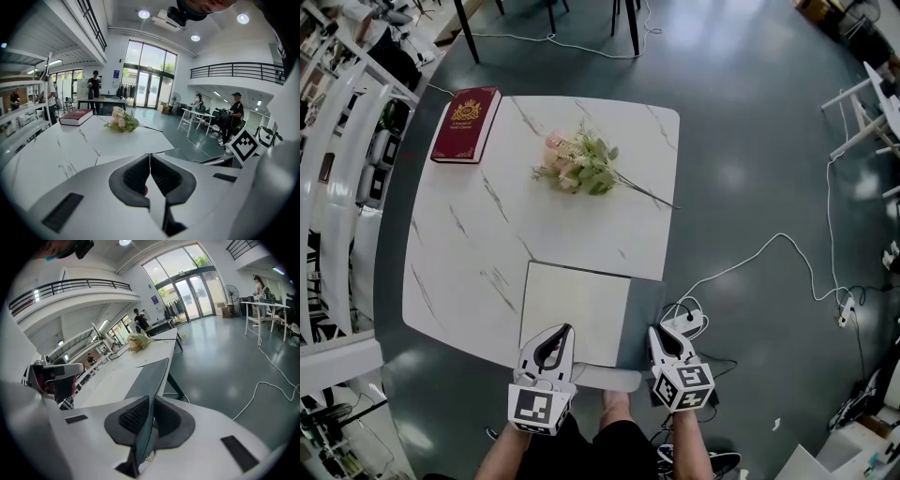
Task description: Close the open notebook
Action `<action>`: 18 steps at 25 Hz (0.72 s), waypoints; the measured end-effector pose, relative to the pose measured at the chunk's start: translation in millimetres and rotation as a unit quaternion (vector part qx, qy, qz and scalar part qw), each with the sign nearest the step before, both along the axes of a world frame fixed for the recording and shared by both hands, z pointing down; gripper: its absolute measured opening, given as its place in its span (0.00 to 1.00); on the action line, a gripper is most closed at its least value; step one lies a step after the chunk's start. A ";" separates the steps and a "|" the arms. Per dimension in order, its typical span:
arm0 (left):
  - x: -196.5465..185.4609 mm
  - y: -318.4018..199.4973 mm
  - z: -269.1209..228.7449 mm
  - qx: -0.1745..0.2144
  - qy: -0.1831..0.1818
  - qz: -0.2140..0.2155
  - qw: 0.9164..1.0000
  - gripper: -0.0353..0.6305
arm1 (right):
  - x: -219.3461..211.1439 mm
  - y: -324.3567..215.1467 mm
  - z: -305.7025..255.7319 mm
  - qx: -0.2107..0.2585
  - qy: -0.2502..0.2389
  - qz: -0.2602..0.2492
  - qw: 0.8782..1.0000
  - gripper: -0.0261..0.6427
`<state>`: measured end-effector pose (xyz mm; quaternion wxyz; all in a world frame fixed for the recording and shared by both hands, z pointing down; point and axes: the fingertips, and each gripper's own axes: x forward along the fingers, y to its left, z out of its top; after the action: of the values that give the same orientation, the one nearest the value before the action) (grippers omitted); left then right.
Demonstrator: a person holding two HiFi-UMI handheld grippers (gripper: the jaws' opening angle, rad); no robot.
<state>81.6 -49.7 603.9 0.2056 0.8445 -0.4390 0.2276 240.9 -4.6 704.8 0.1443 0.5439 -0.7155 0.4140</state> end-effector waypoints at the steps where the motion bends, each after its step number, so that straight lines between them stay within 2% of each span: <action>1: -1.0 -0.3 -1.2 0.001 0.000 -0.001 1.000 0.09 | 0.4 0.1 -0.8 0.000 0.001 0.002 1.000 0.11; 18: -14.8 1.4 -39.9 0.035 0.005 -0.007 0.999 0.09 | -9.8 -0.2 -54.6 0.031 -0.027 -0.004 0.999 0.08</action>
<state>66.8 -48.3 563.9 0.1797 0.8492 -0.4514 0.2068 231.1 -4.8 650.1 0.1095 0.5337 -0.7337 0.4061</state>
